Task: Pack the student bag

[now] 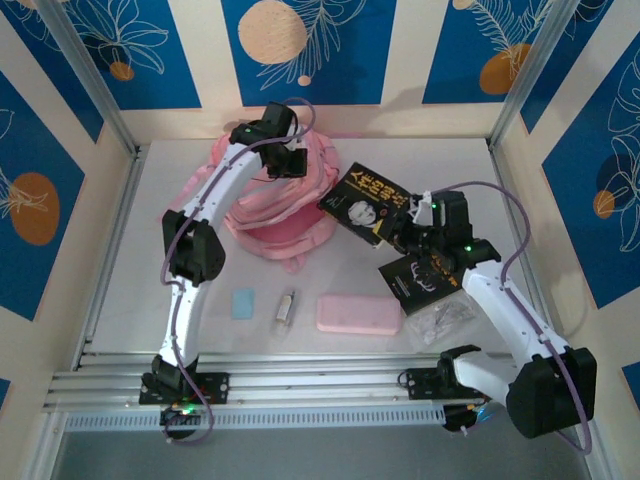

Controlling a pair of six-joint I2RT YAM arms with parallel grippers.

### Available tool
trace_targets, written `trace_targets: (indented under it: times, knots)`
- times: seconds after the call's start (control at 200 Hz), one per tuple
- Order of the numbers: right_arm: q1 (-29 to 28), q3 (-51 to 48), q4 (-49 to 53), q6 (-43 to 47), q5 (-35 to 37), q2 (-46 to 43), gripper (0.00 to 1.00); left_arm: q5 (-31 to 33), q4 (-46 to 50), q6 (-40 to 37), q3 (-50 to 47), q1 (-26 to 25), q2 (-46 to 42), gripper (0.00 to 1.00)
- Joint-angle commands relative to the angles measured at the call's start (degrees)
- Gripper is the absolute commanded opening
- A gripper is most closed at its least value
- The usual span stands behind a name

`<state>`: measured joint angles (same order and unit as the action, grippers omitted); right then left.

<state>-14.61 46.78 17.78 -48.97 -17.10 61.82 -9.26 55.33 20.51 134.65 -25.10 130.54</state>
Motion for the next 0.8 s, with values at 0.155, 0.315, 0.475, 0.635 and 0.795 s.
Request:
trace_targets:
  times: [0.155, 0.315, 0.475, 0.635, 0.795]
  knots:
    - [-7.78, -2.61, -10.80, -6.49, 0.50, 3.96, 0.00, -3.80, -6.83, 3.19, 3.07, 0.76, -4.29, 0.00]
    - [-9.97, -4.55, -16.27, -11.58, 2.76, 7.79, 0.00, -4.86, -7.16, 3.63, 2.99, 0.76, -4.41, 0.00]
    - [-12.73, -7.62, -27.72, -19.23, 3.39, 13.25, 0.00, -4.42, -7.34, 3.67, 2.97, 0.76, -4.65, 0.00]
    - [-15.22, -7.31, -27.07, -19.20, 5.02, 15.77, 0.00, -3.74, -8.06, 3.30, 2.93, 1.10, -5.03, 0.00]
    - [-16.48, -9.97, -30.27, -21.61, 7.14, 16.31, 0.00, -4.11, -8.75, 3.48, 2.99, 1.20, -5.25, 0.00]
